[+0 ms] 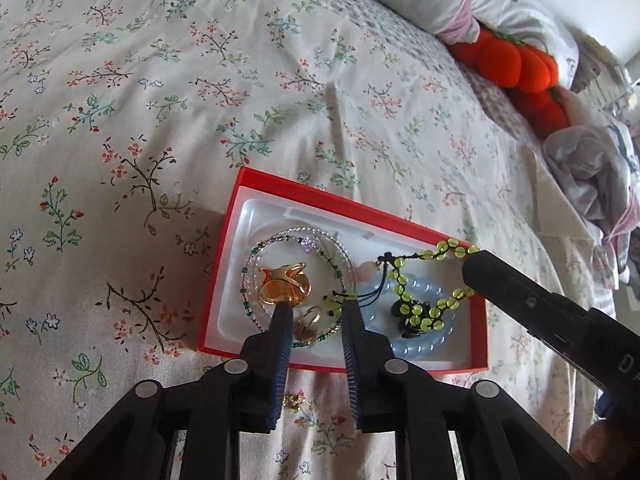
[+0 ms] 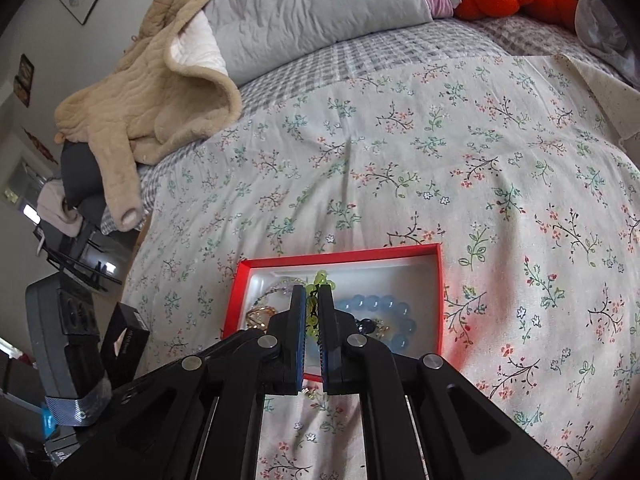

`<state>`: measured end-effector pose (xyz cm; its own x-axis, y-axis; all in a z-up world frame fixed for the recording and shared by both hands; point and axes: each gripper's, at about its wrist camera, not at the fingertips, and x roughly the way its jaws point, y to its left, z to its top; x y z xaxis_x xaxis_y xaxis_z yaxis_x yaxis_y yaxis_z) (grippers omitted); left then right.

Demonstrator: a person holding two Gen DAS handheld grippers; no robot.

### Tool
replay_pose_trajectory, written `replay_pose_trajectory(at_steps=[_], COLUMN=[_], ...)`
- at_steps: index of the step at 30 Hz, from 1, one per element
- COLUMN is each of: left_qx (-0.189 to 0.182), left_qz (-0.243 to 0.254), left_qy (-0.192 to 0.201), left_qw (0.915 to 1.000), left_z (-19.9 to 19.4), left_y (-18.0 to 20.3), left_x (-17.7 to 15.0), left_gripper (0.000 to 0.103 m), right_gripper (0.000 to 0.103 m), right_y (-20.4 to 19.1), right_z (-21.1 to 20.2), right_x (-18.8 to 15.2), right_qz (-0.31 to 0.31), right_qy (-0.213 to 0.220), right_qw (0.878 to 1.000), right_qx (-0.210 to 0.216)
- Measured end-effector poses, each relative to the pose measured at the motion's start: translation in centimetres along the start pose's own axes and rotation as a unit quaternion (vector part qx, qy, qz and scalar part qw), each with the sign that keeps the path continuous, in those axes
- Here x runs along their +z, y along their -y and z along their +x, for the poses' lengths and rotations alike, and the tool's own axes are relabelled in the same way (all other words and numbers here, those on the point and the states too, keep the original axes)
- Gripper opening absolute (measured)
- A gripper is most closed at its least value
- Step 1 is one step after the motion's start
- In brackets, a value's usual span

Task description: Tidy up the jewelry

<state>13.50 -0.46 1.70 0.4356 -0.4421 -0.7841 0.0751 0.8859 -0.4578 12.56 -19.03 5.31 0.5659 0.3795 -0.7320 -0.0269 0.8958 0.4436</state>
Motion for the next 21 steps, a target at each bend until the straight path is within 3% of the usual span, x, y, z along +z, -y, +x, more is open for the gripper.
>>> replay_pose_trajectory(at_steps=[8, 12, 17, 21], left_qx=[0.015, 0.027, 0.043, 0.057], left_qz=[0.008, 0.02, 0.03, 0.039], left_qy=[0.006, 0.008, 0.005, -0.002], left_qw=[0.9998, 0.9994, 0.9986, 0.9976], left_z=[-0.4, -0.8, -1.3, -1.7], left_y=[0.4, 0.7, 0.7, 0.5], left_x=[-0.2, -0.5, -1.1, -1.7], left_gripper=[0.028, 0.034, 0.042, 0.048], right_gripper=[0.007, 0.008, 0.029, 0.034], right_y=[2.1, 2.8, 2.7, 2.5], right_z=[0.3, -0.5, -1.9, -3.0], right_x=[0.4, 0.4, 0.1, -0.4], right_qz=[0.02, 0.029, 0.029, 0.019], right_qy=[0.009, 0.006, 0.005, 0.001], right_qw=[0.999, 0.998, 0.999, 0.999], right_qx=[-0.049, -0.047, -0.036, -0.038])
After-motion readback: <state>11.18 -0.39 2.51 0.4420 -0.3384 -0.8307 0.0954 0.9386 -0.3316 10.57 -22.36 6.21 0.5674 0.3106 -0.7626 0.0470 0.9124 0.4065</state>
